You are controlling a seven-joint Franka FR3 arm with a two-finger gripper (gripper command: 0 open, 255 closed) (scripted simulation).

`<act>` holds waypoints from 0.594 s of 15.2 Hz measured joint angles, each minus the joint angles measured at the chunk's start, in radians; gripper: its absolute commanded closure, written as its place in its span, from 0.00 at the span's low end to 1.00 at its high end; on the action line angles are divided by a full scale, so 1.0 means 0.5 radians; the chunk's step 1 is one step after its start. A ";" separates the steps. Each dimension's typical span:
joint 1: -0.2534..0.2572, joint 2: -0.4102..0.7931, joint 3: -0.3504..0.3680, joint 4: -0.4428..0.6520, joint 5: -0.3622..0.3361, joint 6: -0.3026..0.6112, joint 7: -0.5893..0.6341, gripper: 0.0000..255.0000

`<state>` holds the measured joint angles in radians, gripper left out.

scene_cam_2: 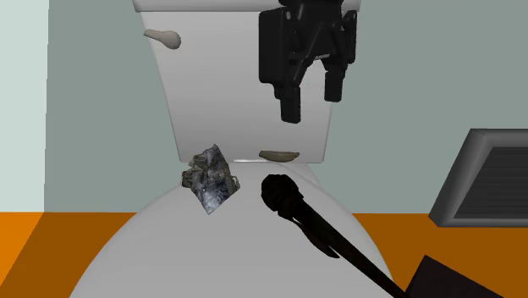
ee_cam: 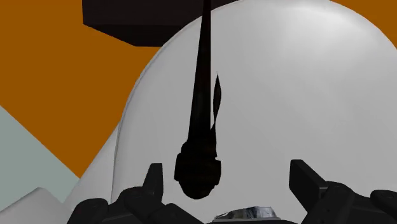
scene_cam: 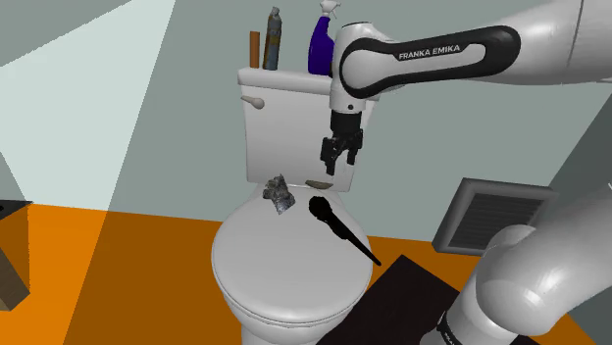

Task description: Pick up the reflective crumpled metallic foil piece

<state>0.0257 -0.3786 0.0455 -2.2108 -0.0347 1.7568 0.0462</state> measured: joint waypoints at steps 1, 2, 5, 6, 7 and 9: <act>0.002 0.070 0.003 0.031 0.001 0.029 0.001 0.00; 0.005 0.160 0.010 0.106 0.002 0.034 0.006 0.00; 0.022 0.412 0.038 0.257 0.006 0.109 0.038 0.00; 0.026 0.493 0.044 0.313 0.006 0.123 0.043 0.00; 0.031 0.576 0.051 0.378 0.004 0.132 0.051 0.00; 0.038 0.749 0.060 0.522 -0.001 0.145 0.059 0.00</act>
<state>0.0446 -0.0039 0.0755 -1.9500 -0.0351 1.8294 0.0755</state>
